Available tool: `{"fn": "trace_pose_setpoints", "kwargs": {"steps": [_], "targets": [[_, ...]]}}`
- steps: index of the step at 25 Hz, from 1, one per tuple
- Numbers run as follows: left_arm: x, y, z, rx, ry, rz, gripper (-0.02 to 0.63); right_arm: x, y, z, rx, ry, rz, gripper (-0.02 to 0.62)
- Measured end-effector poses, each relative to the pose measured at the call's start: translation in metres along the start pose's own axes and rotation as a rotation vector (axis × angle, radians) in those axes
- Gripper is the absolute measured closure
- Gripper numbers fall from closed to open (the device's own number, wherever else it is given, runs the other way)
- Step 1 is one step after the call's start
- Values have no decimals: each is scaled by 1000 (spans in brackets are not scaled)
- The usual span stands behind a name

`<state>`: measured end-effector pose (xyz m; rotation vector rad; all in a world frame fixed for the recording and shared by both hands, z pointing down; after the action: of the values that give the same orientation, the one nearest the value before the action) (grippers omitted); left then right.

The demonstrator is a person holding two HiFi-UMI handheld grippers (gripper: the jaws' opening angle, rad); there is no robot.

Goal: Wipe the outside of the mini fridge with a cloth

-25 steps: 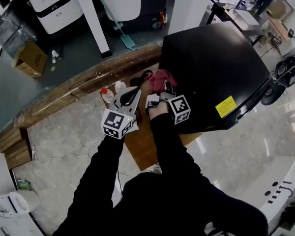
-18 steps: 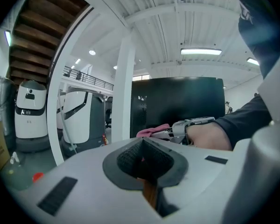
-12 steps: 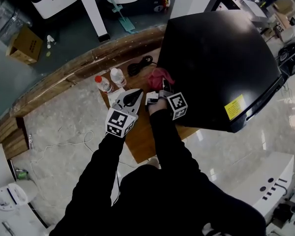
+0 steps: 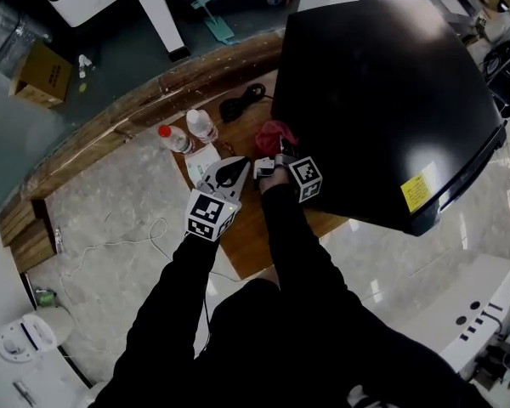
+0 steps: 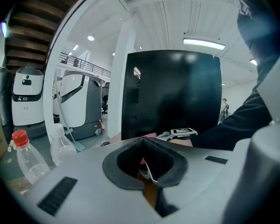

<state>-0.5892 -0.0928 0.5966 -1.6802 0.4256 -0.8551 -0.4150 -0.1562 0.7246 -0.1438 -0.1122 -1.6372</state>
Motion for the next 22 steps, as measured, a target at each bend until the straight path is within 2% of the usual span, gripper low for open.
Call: {"fn": "trace_pose_setpoints", "kwargs": {"steps": [5,7,9,15,18,22], "targets": [[-8,-8,0,-12,21,-20,600,-2,3,36,22,-77,-17,534],[-14,-7,1,-20,25,-11,600,-6,5,43,3,-110,-32,535],[-21,-2,0,-23,34,9,600,-12,2,38,-38,-103,-68,535],[-43,24,5,-41,58,96,600,-54,-28,-27,-201,23,-223,535],[-59,42,16,-3,48,123,600,-87,-40,-67,-295,43,-273,535],[-91,67,39,49,61,137,600,-135,-43,-132,-365,139,-326,535]]}}
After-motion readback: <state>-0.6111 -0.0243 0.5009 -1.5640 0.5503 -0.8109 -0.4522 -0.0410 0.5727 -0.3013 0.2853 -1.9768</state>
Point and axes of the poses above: the fingertips, and each gripper's own axes: x forward along the fingers, z to its right, y out of its top, the point moved 8 cm from there along -x, backward along the fingers, and after that the axes turned 3 degrees about y, right-handed, at the moved point
